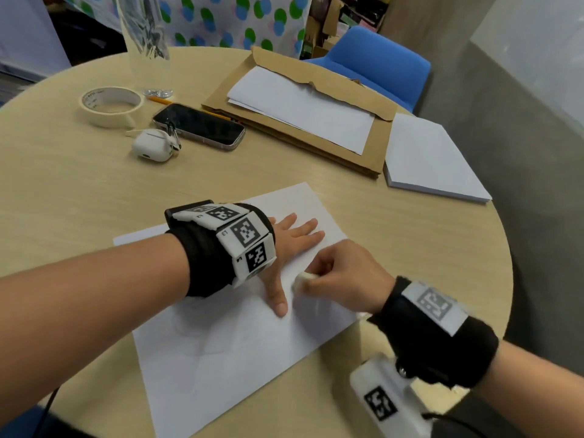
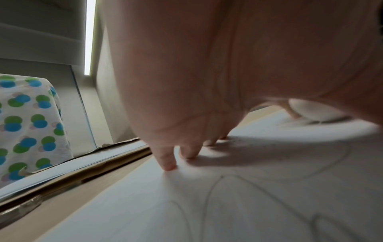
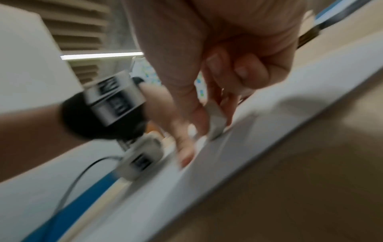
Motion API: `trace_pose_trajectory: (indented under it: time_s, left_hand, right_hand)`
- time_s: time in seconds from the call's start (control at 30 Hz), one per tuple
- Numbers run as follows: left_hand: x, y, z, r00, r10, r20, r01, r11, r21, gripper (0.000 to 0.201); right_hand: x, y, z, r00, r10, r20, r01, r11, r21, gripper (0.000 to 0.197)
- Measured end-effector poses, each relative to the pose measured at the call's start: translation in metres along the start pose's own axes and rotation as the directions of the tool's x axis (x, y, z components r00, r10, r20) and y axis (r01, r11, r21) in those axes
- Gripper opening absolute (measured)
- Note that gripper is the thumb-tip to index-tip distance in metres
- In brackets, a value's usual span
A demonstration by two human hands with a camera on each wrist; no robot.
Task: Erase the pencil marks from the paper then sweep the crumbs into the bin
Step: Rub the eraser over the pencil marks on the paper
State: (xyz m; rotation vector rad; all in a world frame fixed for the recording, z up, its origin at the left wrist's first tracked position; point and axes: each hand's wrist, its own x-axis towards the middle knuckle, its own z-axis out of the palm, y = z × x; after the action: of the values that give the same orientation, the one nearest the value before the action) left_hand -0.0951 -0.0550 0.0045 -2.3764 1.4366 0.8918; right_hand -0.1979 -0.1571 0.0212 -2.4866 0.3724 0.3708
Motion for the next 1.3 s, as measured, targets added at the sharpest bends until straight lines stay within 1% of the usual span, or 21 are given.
trace_pose_trajectory:
  time_s: [0.1,0.17,0.23,0.3,0.37,0.4,0.47,0.57,0.63,0.7,0.77,0.8,0.83,0.93,1.0,1.03,1.1,1.17,1.2,1.23,1.3]
  left_hand:
    - [0.000,0.000,0.000,1.000,-0.002,-0.001,0.002,1.000,0.002,0.137]
    - [0.001,0.000,0.001,1.000,-0.002,-0.009,0.002,1.000,-0.005,0.137]
    - [0.002,-0.001,0.002,1.000,-0.003,-0.017,0.002,1.000,-0.011,0.138]
    - [0.002,-0.002,0.003,1.000,0.002,-0.018,-0.003,1.000,-0.017,0.138]
    - [0.003,-0.002,0.004,1.000,0.006,-0.012,-0.007,1.000,-0.015,0.139]
    - [0.002,-0.002,0.003,1.000,0.005,-0.008,-0.005,1.000,-0.013,0.139]
    - [0.001,-0.001,0.002,1.000,-0.002,-0.009,0.002,1.000,-0.005,0.138]
    - [0.001,0.001,0.002,1.000,-0.004,-0.010,0.004,1.000,0.006,0.137]
    - [0.002,-0.001,0.003,1.000,-0.005,-0.022,0.005,1.000,0.000,0.138]
    - [0.003,-0.002,0.004,1.000,0.001,-0.023,-0.002,1.000,-0.002,0.140]
    - [0.003,-0.002,0.004,1.000,0.000,-0.009,0.000,1.000,0.012,0.141]
    - [0.002,-0.001,0.004,1.000,-0.002,-0.003,0.002,1.000,0.015,0.140]
    - [0.001,0.000,0.003,1.000,-0.004,-0.003,0.004,1.000,0.011,0.140]
    - [-0.002,0.002,0.001,1.000,0.004,-0.010,-0.004,1.000,-0.003,0.138]
    - [-0.001,0.003,0.001,1.000,-0.001,-0.010,0.001,1.000,0.003,0.137]
    - [-0.001,0.003,0.000,1.000,-0.003,-0.012,0.003,1.000,0.004,0.137]
    - [-0.001,0.001,0.001,1.000,0.001,-0.020,0.000,1.000,0.009,0.138]
    - [0.000,0.000,0.002,1.000,0.006,-0.023,-0.006,1.000,0.019,0.140]
    - [0.001,0.000,0.002,1.000,0.004,-0.020,-0.003,1.000,0.019,0.140]
    - [0.001,0.000,0.002,1.000,-0.001,-0.015,0.001,1.000,0.016,0.140]
    - [0.000,0.002,0.001,1.000,-0.006,-0.013,0.006,1.000,0.000,0.137]
  right_hand:
    - [0.020,0.014,-0.025,0.982,0.099,-0.162,-0.103,0.995,-0.012,0.011]
    - [0.022,0.015,-0.025,0.964,0.121,-0.237,-0.124,0.992,0.001,0.008]
    - [0.011,0.010,-0.010,0.975,0.051,-0.215,-0.060,0.998,-0.035,0.009]
    - [-0.006,0.001,0.007,0.993,-0.025,-0.112,0.019,0.998,-0.053,0.014]
    - [-0.011,-0.001,0.009,1.000,-0.023,-0.008,0.023,0.999,-0.025,0.015]
    - [-0.006,0.001,0.002,1.000,-0.002,0.002,0.002,1.000,-0.020,0.014]
    - [0.009,0.009,-0.015,0.995,0.051,-0.081,-0.054,0.998,-0.042,0.013]
    - [0.020,0.015,-0.024,0.963,0.119,-0.242,-0.130,0.991,-0.032,0.010]
    - [0.010,0.009,-0.010,0.973,0.063,-0.223,-0.079,0.995,-0.065,0.015]
    - [-0.005,0.001,0.006,0.992,-0.011,-0.123,0.002,0.997,-0.074,0.019]
    - [-0.010,-0.001,0.006,1.000,-0.006,-0.001,0.006,0.999,-0.053,0.018]
    - [-0.005,0.001,-0.001,1.000,0.018,0.021,-0.018,0.999,-0.036,0.015]
    - [0.002,0.004,-0.011,0.999,0.053,0.009,-0.052,0.998,-0.025,0.012]
    - [0.024,0.016,-0.033,0.971,0.185,-0.150,-0.174,0.981,0.079,0.010]
    - [0.022,0.014,-0.028,0.960,0.217,-0.178,-0.184,0.965,0.187,0.009]
    - [0.016,0.012,-0.020,0.970,0.194,-0.148,-0.164,0.966,0.198,0.008]
    - [0.000,0.005,-0.001,0.994,0.107,-0.012,-0.104,0.980,0.170,0.009]
    - [-0.009,0.000,0.009,0.993,0.057,0.108,-0.073,0.985,0.158,0.006]
    - [-0.006,0.001,0.006,0.992,0.063,0.106,-0.080,0.983,0.164,0.007]
    - [0.000,0.004,-0.001,0.994,0.087,0.063,-0.096,0.982,0.163,0.007]
    - [0.014,0.011,-0.018,0.985,0.145,-0.089,-0.134,0.983,0.123,0.007]
